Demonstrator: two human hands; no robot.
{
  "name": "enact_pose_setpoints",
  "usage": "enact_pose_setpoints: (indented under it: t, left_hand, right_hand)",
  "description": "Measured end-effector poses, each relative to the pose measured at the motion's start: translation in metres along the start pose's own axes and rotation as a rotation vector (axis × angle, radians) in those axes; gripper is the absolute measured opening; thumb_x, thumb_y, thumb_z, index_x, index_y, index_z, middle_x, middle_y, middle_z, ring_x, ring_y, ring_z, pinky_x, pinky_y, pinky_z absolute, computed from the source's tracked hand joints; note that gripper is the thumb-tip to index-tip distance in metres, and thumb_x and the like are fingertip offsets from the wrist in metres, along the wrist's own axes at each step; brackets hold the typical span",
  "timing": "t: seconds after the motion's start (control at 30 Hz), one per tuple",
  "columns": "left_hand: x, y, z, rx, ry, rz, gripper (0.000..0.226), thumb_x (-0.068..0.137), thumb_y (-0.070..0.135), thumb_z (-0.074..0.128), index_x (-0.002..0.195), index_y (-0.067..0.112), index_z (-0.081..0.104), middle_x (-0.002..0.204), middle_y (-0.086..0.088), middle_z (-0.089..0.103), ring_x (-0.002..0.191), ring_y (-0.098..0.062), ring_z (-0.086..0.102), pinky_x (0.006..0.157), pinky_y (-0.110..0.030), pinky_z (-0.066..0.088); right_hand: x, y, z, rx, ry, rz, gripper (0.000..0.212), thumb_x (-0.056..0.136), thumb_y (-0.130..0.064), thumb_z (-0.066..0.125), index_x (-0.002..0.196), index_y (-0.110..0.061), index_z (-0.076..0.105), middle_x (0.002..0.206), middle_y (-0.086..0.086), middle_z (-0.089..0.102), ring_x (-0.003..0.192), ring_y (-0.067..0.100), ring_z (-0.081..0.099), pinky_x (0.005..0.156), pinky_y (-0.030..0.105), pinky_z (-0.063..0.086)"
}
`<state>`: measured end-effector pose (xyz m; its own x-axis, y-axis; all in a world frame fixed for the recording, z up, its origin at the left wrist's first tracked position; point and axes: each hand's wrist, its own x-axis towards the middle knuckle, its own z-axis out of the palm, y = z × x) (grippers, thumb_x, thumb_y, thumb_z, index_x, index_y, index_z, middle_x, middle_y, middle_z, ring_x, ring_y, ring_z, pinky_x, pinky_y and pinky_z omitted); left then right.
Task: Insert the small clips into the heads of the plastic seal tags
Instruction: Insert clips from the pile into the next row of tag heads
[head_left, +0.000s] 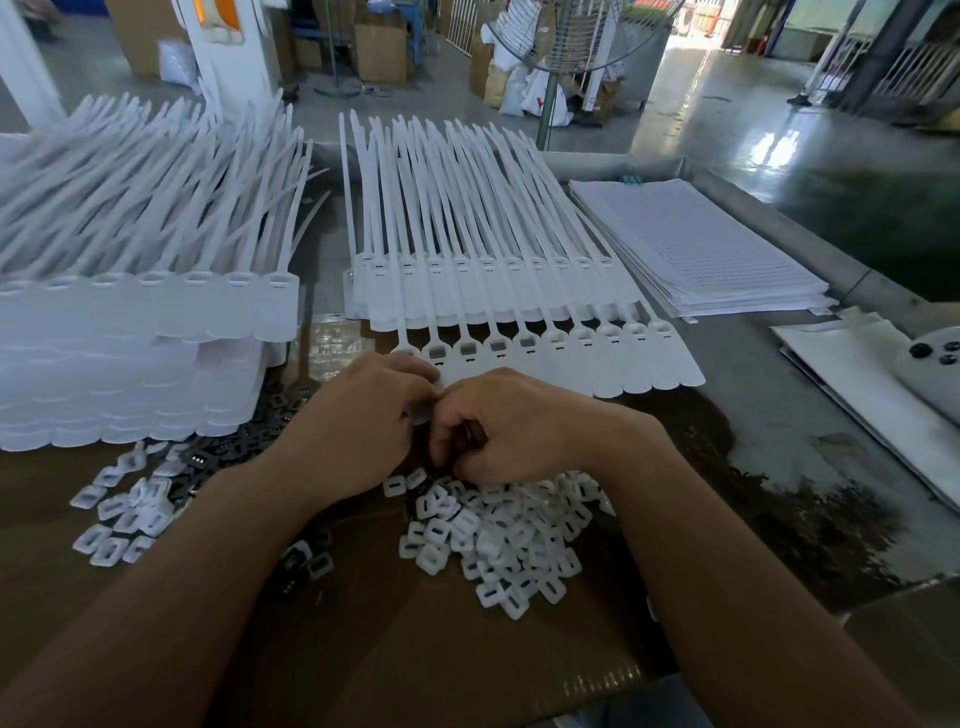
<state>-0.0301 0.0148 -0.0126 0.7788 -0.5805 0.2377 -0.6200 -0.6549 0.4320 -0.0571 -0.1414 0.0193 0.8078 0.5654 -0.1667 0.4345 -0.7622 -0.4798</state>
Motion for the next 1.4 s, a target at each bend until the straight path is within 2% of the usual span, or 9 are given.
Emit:
enact_pose_setpoints:
  t: [0.13,0.23,0.37,0.47,0.57,0.83,1.03,1.2,1.4]
  left_hand:
    - [0.0,0.001,-0.002,0.004,0.0,0.007,0.037,0.08,-0.004,0.047,0.105,0.011,0.069,0.126,0.0,0.055,0.116,-0.011,0.048,0.094,-0.015,0.03]
    - [0.001,0.001,-0.002,0.005,0.005,0.002,0.037,0.08,-0.004,0.048,0.106,0.012,0.068,0.126,0.0,0.056,0.116,-0.012,0.048,0.094,-0.017,0.031]
    - [0.002,-0.001,-0.001,0.033,-0.006,0.017,0.033,0.08,-0.003,0.049,0.099,0.012,0.071,0.126,0.003,0.056,0.115,-0.008,0.047,0.091,-0.013,0.029]
    - [0.002,-0.003,0.0,0.03,-0.029,0.023,0.034,0.079,-0.002,0.049,0.099,0.015,0.07,0.125,0.006,0.055,0.114,-0.006,0.045,0.093,-0.015,0.031]
    - [0.002,-0.004,0.001,0.04,-0.023,0.009,0.041,0.082,-0.001,0.047,0.114,0.017,0.065,0.131,0.007,0.051,0.121,-0.009,0.041,0.1,-0.019,0.029]
    - [0.001,-0.005,0.003,0.07,0.0,0.007,0.043,0.083,-0.001,0.045,0.12,0.016,0.06,0.132,0.009,0.049,0.122,-0.003,0.037,0.086,0.002,0.01]
    - [0.0,-0.004,0.004,0.056,0.012,-0.007,0.043,0.084,-0.003,0.045,0.12,0.016,0.06,0.133,0.009,0.049,0.124,-0.006,0.038,0.092,-0.007,0.017]
    - [-0.001,-0.004,0.004,0.054,0.013,-0.009,0.044,0.084,-0.003,0.044,0.121,0.016,0.059,0.134,0.01,0.048,0.126,-0.007,0.036,0.095,-0.01,0.019]
    - [0.0,-0.005,0.005,0.054,0.022,0.013,0.043,0.084,-0.002,0.045,0.121,0.016,0.059,0.133,0.01,0.049,0.124,-0.004,0.036,0.088,-0.002,0.013]
  right_hand:
    - [0.003,0.0,0.001,-0.032,-0.013,0.006,0.012,0.08,-0.02,0.068,0.092,-0.018,0.067,0.09,-0.012,0.057,0.086,0.005,0.052,0.081,0.022,0.043]
    - [0.004,-0.001,0.002,-0.047,-0.037,-0.007,0.006,0.081,-0.02,0.066,0.086,-0.021,0.062,0.088,-0.011,0.056,0.082,0.004,0.05,0.075,0.019,0.042]
    - [0.002,0.004,-0.001,0.014,-0.024,-0.002,0.016,0.083,-0.016,0.064,0.078,-0.025,0.052,0.08,-0.016,0.051,0.075,0.0,0.048,0.071,0.016,0.04]
    - [-0.003,0.009,-0.006,0.166,0.059,-0.003,0.026,0.082,-0.01,0.065,0.073,-0.03,0.05,0.074,-0.015,0.053,0.068,-0.007,0.05,0.065,0.01,0.04]
    - [-0.006,0.015,-0.01,0.259,0.167,-0.002,0.019,0.082,-0.004,0.065,0.076,-0.021,0.058,0.073,-0.012,0.056,0.063,-0.007,0.051,0.063,0.01,0.043]
    - [-0.006,0.062,-0.022,0.334,0.611,0.299,0.016,0.088,-0.006,0.057,0.081,-0.02,0.062,0.082,-0.006,0.062,0.081,0.008,0.057,0.078,0.024,0.045]
    - [-0.007,0.077,-0.021,0.473,0.684,0.372,0.022,0.092,-0.01,0.052,0.08,-0.027,0.061,0.08,-0.01,0.061,0.072,0.002,0.054,0.065,0.017,0.04]
    - [-0.007,0.082,-0.02,0.406,0.776,0.412,0.022,0.09,-0.014,0.056,0.073,-0.028,0.059,0.074,-0.017,0.06,0.06,-0.012,0.055,0.061,0.012,0.037]
    - [-0.004,0.09,-0.019,0.276,0.728,0.474,0.02,0.086,-0.012,0.058,0.071,-0.023,0.064,0.074,-0.016,0.059,0.076,0.004,0.055,0.066,0.017,0.04]
